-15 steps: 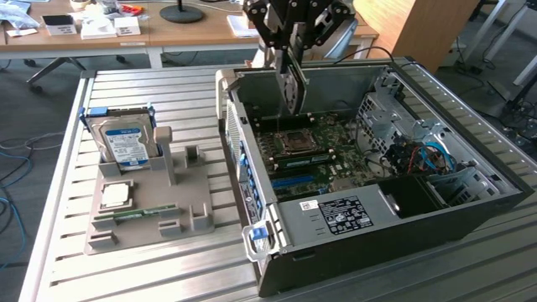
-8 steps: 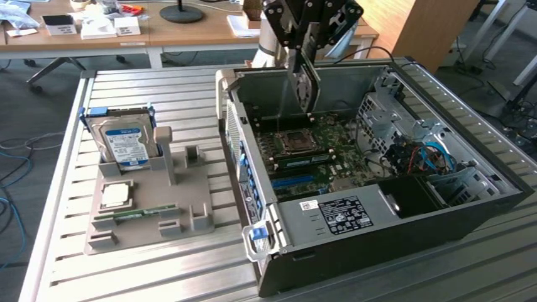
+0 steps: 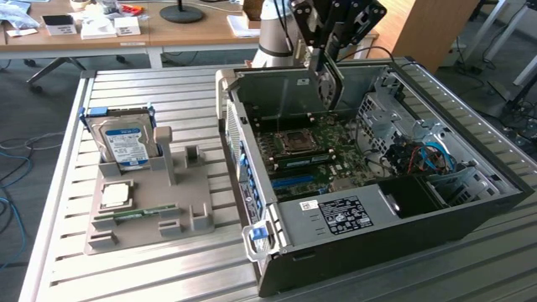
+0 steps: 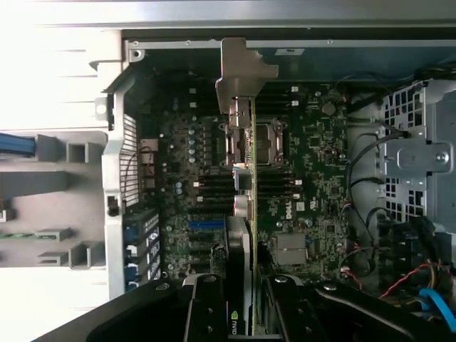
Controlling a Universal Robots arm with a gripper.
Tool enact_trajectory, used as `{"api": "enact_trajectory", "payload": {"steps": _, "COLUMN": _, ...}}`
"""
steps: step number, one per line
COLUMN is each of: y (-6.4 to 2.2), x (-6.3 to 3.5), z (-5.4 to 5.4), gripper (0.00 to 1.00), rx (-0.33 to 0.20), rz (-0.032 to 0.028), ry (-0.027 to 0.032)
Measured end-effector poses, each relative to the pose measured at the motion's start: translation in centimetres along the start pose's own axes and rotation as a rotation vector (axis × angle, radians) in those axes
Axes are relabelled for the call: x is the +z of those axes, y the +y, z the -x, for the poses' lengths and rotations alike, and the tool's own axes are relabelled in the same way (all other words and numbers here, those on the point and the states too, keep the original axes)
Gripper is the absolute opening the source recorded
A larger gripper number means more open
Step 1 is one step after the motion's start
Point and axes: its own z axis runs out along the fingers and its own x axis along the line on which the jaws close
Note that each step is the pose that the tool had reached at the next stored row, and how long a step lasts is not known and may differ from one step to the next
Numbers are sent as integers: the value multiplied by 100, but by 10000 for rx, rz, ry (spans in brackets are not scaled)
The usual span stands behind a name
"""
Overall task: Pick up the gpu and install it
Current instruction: 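Pick up the gpu and move the gpu toward the slot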
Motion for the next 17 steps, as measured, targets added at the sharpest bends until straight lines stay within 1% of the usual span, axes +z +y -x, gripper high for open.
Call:
{"api": "enact_trajectory", "payload": {"steps": 2, "y": 4, "x": 1, "z": 65, "gripper": 27, "rx": 1, "rz": 3, "ry": 0}}
{"api": "enact_trajectory", "payload": {"steps": 3, "y": 7, "x": 3, "z": 121, "gripper": 27, "rx": 0, "rz": 6, "ry": 0}}
{"api": "enact_trajectory", "payload": {"steps": 4, "y": 9, "x": 4, "z": 155, "gripper": 27, "rx": -2, "rz": 8, "ry": 1}}
{"api": "enact_trajectory", "payload": {"steps": 9, "y": 17, "x": 7, "z": 287, "gripper": 27, "rx": -3, "rz": 14, "ry": 2}}
{"api": "enact_trajectory", "payload": {"steps": 11, "y": 18, "x": 8, "z": 310, "gripper": 27, "rx": -7, "rz": 16, "ry": 2}}
{"api": "enact_trajectory", "payload": {"steps": 17, "y": 19, "x": 8, "z": 311, "gripper": 27, "rx": -6, "rz": 16, "ry": 1}}
